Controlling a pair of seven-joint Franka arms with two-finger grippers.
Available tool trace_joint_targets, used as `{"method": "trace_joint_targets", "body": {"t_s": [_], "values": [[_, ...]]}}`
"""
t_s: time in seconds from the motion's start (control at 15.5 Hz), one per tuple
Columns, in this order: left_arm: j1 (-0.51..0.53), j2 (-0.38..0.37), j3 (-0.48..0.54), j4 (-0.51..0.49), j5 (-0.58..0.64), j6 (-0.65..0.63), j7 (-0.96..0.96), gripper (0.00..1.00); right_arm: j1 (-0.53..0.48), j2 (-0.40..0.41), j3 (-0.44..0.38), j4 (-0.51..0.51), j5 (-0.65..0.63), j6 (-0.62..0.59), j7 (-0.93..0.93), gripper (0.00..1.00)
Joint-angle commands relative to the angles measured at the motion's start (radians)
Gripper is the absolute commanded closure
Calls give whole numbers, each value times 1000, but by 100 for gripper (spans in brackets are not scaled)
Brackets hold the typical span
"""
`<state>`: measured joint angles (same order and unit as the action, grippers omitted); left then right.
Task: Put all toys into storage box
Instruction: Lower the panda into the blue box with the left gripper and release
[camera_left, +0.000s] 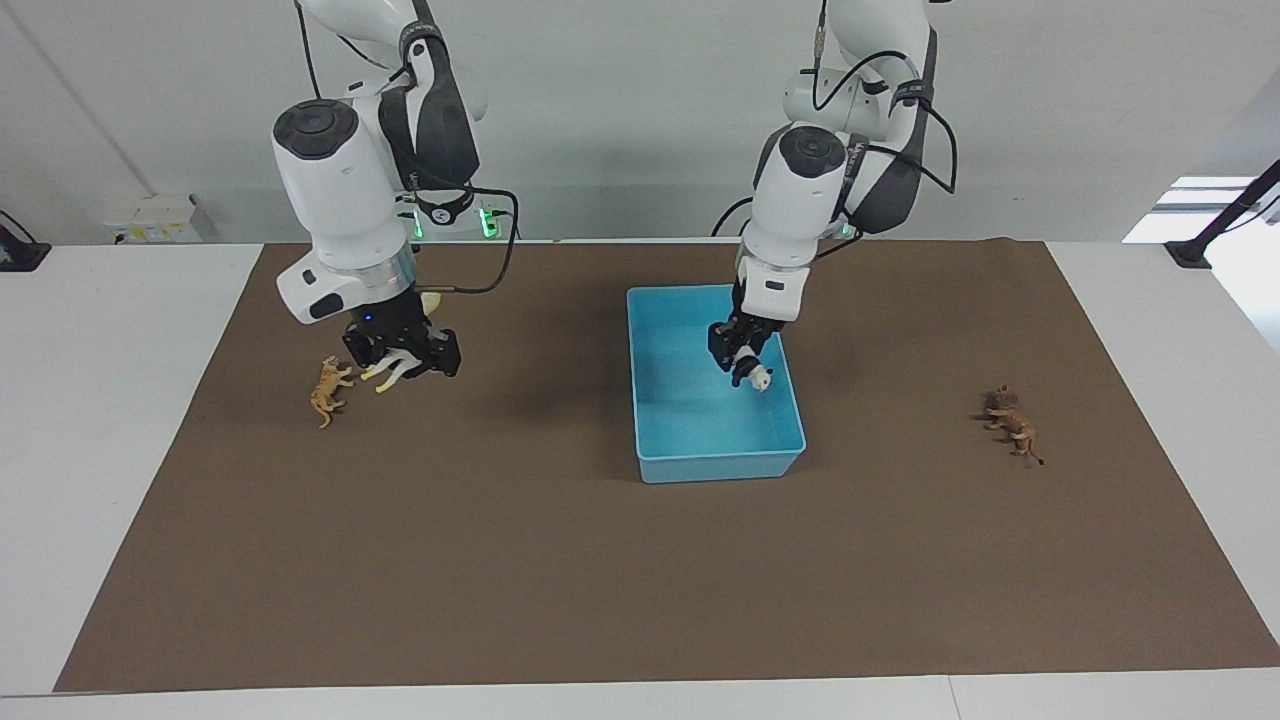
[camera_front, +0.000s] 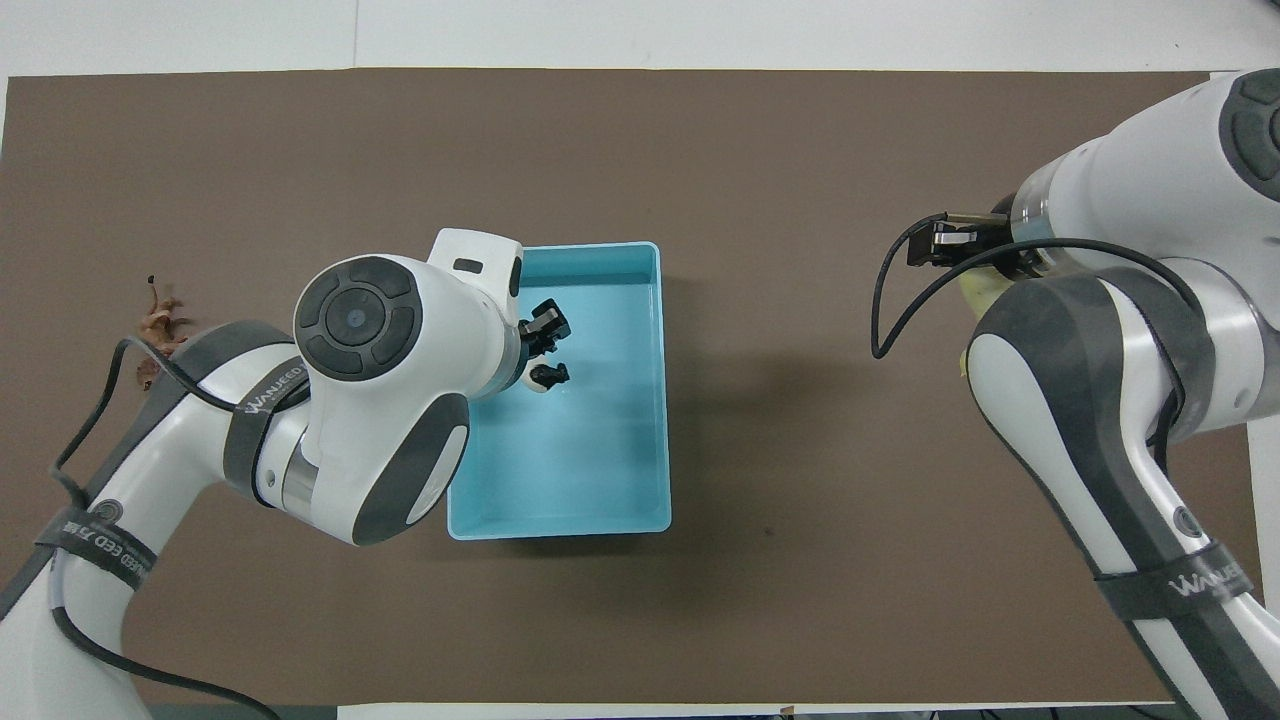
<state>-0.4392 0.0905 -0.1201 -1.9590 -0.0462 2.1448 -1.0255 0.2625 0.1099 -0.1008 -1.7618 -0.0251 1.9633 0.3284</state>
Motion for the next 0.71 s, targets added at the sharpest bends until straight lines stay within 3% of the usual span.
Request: {"method": "trace_joint_targets", "body": {"t_s": [0.0, 0.19, 0.32, 0.64], "values": [[-6, -11, 20, -8, -14, -17, -11, 0, -5, -13, 4, 1, -1, -14, -22, 100], [13, -18, 31, 2, 14, -94, -2, 0, 10, -13, 13, 13, 4, -29, -6, 100], [103, -20, 31, 0, 110, -114, 46, 0, 73, -10, 39, 30, 17, -32, 111, 100], [385, -11, 31, -4, 143, -66, 515, 0, 297, 22, 43, 36, 28, 26, 351, 100]]}}
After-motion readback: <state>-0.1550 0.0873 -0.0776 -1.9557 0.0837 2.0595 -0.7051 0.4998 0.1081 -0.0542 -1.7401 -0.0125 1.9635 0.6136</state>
